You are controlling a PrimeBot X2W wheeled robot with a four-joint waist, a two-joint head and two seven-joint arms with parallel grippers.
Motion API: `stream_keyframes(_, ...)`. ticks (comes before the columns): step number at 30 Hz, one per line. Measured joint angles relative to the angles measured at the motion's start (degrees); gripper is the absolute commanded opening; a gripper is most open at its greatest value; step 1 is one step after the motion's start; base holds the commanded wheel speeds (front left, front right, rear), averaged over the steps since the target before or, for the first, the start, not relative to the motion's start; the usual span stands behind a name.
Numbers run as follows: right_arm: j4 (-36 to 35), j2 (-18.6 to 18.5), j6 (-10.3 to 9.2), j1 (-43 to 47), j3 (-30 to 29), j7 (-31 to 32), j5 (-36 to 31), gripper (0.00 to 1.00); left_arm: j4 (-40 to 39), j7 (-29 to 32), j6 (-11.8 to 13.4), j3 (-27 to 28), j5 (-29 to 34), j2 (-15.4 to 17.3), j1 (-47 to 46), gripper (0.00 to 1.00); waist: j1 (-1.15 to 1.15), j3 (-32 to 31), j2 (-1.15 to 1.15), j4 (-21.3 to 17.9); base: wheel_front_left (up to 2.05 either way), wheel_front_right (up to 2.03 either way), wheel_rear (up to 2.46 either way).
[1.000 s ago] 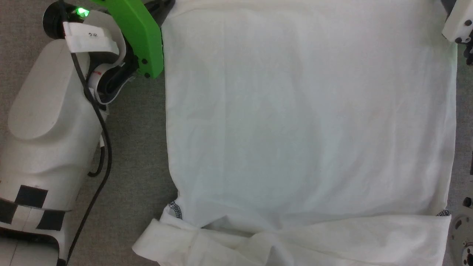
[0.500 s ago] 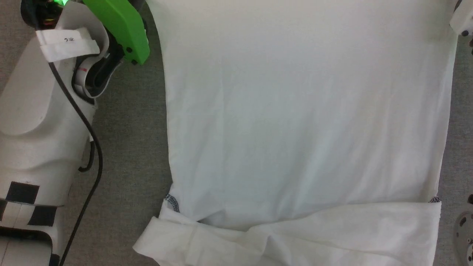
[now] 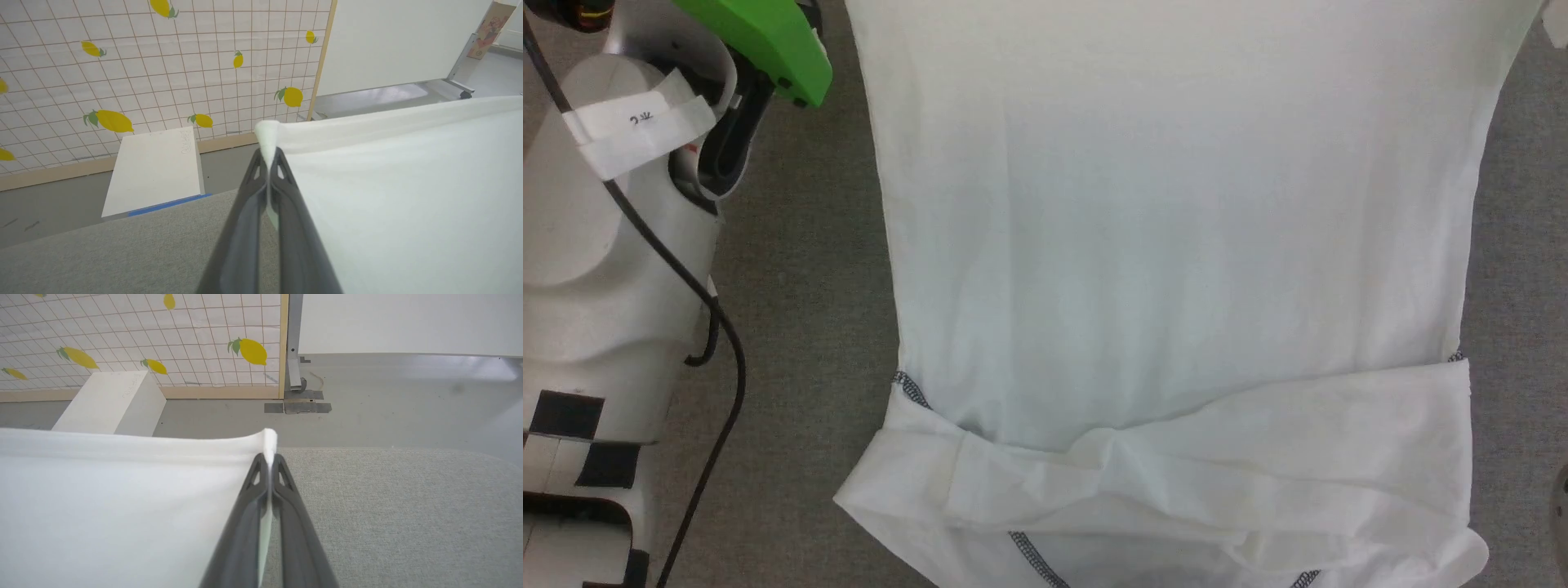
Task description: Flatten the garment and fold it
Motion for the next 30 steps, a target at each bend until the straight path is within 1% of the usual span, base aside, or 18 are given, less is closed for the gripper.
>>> stream_keyframes(3,-0.11,-0.62,0.0,0.18,0.65,-0.94,1.44,0.0,-0.32,-2.04,-0.02,-0.02,0.0,0.21,0.55,0.0,0.0,-1.34,0.0,0.15,0.0,0.0,0.0)
stream_keyframes(7,-1.75,-1.42,0.0,2.88,1.78,-1.78,4.05,0.0,-2.31,-4.82,-0.12,-0.64,0.02,1.57,3.98,0.0,0.0,-3.57,0.0,0.4,0.0,0.0,0.0)
stream_keyframes(10,-3.93,-2.33,0.0,6.97,2.18,-2.0,6.49,0.0,-4.76,-6.54,-0.29,-1.55,0.09,2.83,8.04,0.0,0.0,-5.55,0.0,0.65,0.0,0.0,0.0)
stream_keyframes(16,-10.79,-3.1,0.0,17.71,1.38,-1.33,11.34,0.0,-11.85,-9.4,-0.02,-2.41,0.37,5.88,18.31,0.0,0.0,-10.32,0.0,1.25,0.0,0.0,0.0)
stream_keyframes(18,-13.56,-3.03,0.0,21.14,0.77,-0.8,12.56,0.0,-14.63,-9.92,1.02,-2.4,0.41,6.77,21.97,0.0,0.0,-11.88,0.0,1.41,0.0,0.0,0.0)
stream_keyframes(22,-19.87,-1.64,0.01,28.83,-1.26,0.58,14.62,0.0,-20.6,-10.81,3.42,-1.79,0.19,8.33,29.57,0.0,0.0,-15.02,0.0,1.75,0.0,0.0,0.0)
stream_keyframes(26,-25.72,0.76,0.0,36.77,-3.98,1.9,16.37,0.0,-26.27,-10.89,5.6,-1.91,0.1,9.77,36.59,0.0,0.0,-17.83,0.0,2.25,0.0,0.0,0.0)
stream_keyframes(30,-30.07,3.21,0.0,43.82,-5.48,2.92,17.72,0.0,-29.89,-10.96,7.51,-2.03,0.11,11.06,42.24,0.0,-0.01,-20.23,0.0,2.84,0.0,0.0,0.0)
